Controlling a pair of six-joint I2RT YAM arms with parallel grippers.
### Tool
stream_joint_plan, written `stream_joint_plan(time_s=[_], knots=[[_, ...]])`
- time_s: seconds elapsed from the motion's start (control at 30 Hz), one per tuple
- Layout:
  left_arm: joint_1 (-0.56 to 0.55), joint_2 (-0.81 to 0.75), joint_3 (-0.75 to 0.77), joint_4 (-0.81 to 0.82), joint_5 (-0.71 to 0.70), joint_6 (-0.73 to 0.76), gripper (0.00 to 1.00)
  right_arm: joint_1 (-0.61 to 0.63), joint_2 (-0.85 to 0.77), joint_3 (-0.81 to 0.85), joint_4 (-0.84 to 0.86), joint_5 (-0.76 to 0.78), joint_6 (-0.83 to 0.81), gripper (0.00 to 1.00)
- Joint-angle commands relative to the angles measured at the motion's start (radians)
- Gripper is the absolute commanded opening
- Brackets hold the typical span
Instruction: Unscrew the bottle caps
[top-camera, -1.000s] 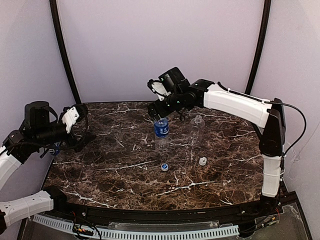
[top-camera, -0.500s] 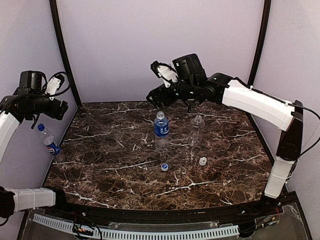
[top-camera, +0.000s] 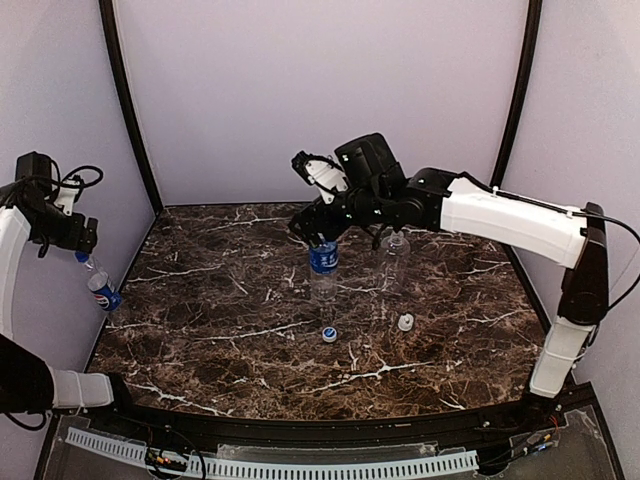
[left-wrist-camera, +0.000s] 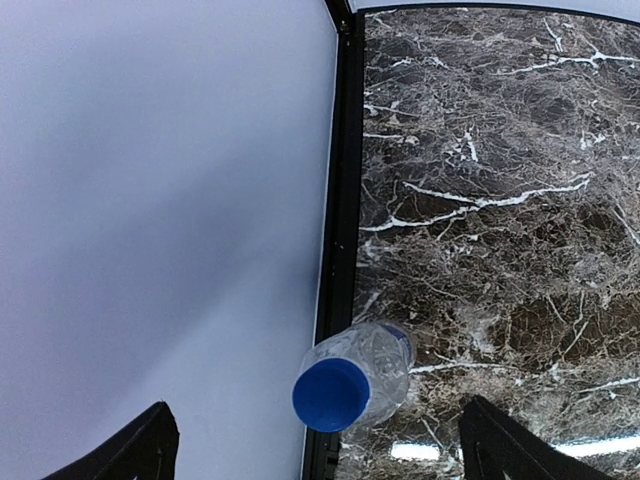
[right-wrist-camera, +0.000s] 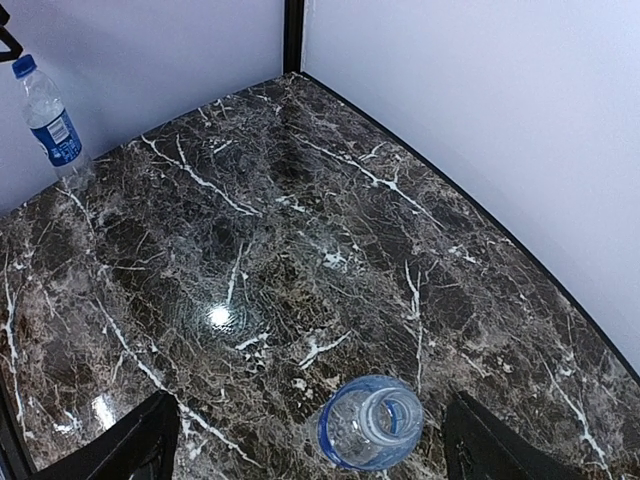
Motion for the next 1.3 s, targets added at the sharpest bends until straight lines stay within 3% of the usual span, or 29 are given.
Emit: stream_joint_plan(time_s=[0.0,0.23,0.37,0.77,1.1,1.27], knots=[[0.056,0.016,-0.060,-0.002,0.111,0.000,0.99,0.020,-0.041,-0.024,0.049,0.017,-0.003,0.90],[0.108,0.004,-0.166,0.063,0.252,0.004,0.93,0.031,-0.051,-0.063,0.065,0.040,-0.013,0.91],[0.109,0.004,-0.191,0.075,0.211,-0.005,0.76,0.030,-0.048,-0.068,0.065,0.046,-0.025,0.91],[0.110,-0.015,-0.272,0.156,0.107,0.035,0.56,0.030,-0.054,-0.079,0.064,0.045,-0.038,0.91],[0.110,-0.029,-0.300,0.210,0.102,0.052,0.54,0.032,-0.055,-0.080,0.056,0.045,-0.049,0.91],[0.110,-0.029,-0.297,0.224,0.106,0.056,0.59,0.032,-0.054,-0.076,0.044,0.044,-0.050,0.91]])
